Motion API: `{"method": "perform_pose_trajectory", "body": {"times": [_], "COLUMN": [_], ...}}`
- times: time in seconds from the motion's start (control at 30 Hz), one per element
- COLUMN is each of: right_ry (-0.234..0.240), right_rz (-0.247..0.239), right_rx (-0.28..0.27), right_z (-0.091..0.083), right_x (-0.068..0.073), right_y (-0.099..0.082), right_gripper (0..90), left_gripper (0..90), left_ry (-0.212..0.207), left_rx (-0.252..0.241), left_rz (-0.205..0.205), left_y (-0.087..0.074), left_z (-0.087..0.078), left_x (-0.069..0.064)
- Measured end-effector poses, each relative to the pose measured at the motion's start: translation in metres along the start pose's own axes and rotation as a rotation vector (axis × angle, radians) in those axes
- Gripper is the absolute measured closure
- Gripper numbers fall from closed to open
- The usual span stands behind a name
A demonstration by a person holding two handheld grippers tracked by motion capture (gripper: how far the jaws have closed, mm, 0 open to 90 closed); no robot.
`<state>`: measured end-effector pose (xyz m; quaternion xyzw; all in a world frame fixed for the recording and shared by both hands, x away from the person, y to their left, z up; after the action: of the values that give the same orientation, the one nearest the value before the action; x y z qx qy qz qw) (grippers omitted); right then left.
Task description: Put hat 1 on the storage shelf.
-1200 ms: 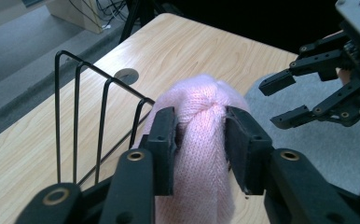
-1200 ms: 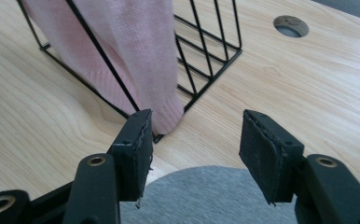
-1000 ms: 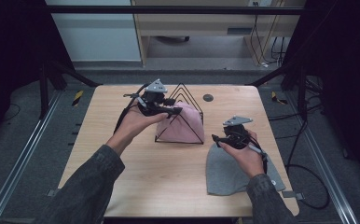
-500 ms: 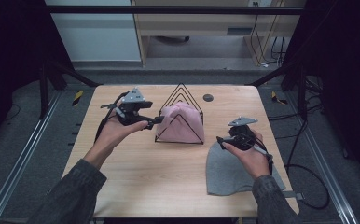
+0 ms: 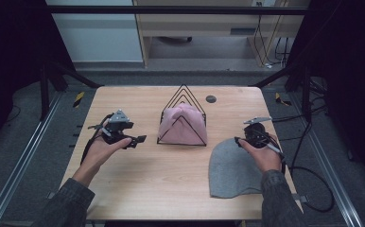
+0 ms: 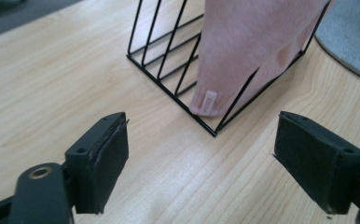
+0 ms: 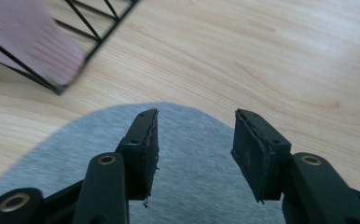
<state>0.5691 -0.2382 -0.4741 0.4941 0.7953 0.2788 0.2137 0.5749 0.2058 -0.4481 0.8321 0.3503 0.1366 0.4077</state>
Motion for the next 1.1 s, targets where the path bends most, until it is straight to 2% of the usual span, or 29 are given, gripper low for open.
{"method": "perform_pose_trajectory", "body": {"times": [0.13,0.33,0.47,0.57,0.67,0.77,0.83,0.97,1.1], "right_ry": [-0.005,0.005,0.017,0.020,0.022,0.034,0.037,0.050,0.056], "right_rz": [0.012,0.004,0.003,0.006,0.011,0.024,0.031,0.037,0.060], "right_rx": [0.015,0.002,-0.003,0.008,0.029,0.036,0.033,0.033,0.039], "right_z": [0.006,0.006,0.005,0.006,0.007,0.008,0.008,0.007,0.007], "right_x": [-0.008,-0.015,-0.021,-0.030,-0.040,-0.047,-0.050,-0.051,-0.049], "right_y": [-0.003,0.000,0.001,-0.002,-0.008,-0.013,-0.016,-0.022,-0.025], "right_gripper": [48.5,39.1,33.1,36.5,43.7,47.8,49.3,48.8,40.4], "left_gripper": [13.4,8.6,8.3,8.3,8.3,8.3,8.3,8.3,8.4], "left_ry": [-0.001,0.003,0.016,0.020,0.038,0.046,0.056,0.068,0.070], "left_rx": [0.001,0.045,0.058,0.073,0.091,0.080,0.083,0.095,0.098], "left_rz": [-0.032,-0.021,-0.047,-0.073,-0.076,-0.105,-0.107,-0.120,-0.122], "left_y": [-0.008,-0.030,-0.045,-0.055,-0.063,-0.067,-0.069,-0.073,-0.074], "left_z": [0.003,0.006,0.005,0.002,-0.002,-0.008,-0.010,-0.011,-0.011], "left_x": [-0.006,-0.015,-0.017,-0.018,-0.017,-0.016,-0.014,-0.010,-0.010]}}
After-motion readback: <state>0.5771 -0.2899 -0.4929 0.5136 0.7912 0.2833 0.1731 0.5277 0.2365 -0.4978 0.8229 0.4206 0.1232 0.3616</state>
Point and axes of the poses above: each handheld gripper's, and its own axes: z roughly forward along the jaws, y roughly out of its top, x roughly to its left, the point moved 4 cm from there along z, roughly forward along the jaws, and after that the axes turned 3 degrees about -z, right-handed, at the moved point
